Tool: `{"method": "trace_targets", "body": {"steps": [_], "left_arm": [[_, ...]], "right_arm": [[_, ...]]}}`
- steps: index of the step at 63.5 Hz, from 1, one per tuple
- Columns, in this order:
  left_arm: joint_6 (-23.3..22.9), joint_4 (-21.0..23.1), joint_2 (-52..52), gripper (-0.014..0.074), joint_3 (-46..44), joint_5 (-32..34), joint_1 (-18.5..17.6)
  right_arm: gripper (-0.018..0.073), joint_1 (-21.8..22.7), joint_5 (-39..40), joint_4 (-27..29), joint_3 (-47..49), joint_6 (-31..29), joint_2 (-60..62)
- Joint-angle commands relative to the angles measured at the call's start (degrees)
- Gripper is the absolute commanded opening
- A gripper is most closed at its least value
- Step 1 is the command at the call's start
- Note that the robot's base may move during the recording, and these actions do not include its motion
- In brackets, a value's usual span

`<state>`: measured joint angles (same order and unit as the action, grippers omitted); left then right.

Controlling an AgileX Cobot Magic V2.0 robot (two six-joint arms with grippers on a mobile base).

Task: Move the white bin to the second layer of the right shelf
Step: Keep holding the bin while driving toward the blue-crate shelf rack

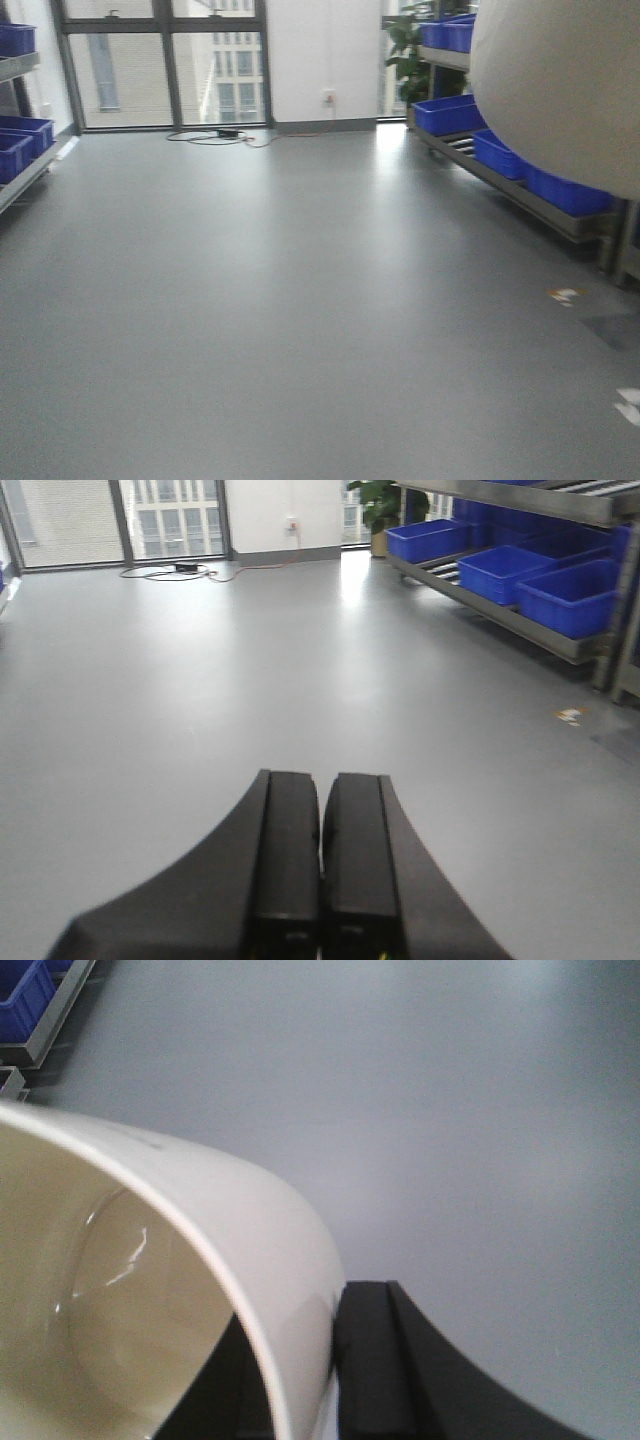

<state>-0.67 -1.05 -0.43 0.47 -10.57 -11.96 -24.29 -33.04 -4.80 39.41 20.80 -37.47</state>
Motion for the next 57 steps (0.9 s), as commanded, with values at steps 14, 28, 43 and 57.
{"method": "trace_targets", "body": {"steps": [14, 28, 43, 57], "left_arm": [[-0.26, -0.02, -0.79, 0.0085, 1.56, 4.95, -0.13], [-0.26, -0.02, -0.79, 0.0085, 1.56, 4.95, -0.13], [-0.26, -0.02, -0.79, 0.0085, 1.56, 4.95, -0.13], [-0.26, -0.02, -0.79, 0.0085, 1.56, 4.95, -0.13]], "right_arm": [[0.0055, 0.49, 5.16, -0.27, 1.79, -0.09, -0.06], [0.0055, 0.49, 5.16, -0.27, 1.79, -0.09, -0.06], [0.0055, 0.49, 5.15, -0.27, 1.79, -0.09, -0.17], [0.0055, 0.49, 5.15, -0.27, 1.79, -0.09, -0.18]]}}
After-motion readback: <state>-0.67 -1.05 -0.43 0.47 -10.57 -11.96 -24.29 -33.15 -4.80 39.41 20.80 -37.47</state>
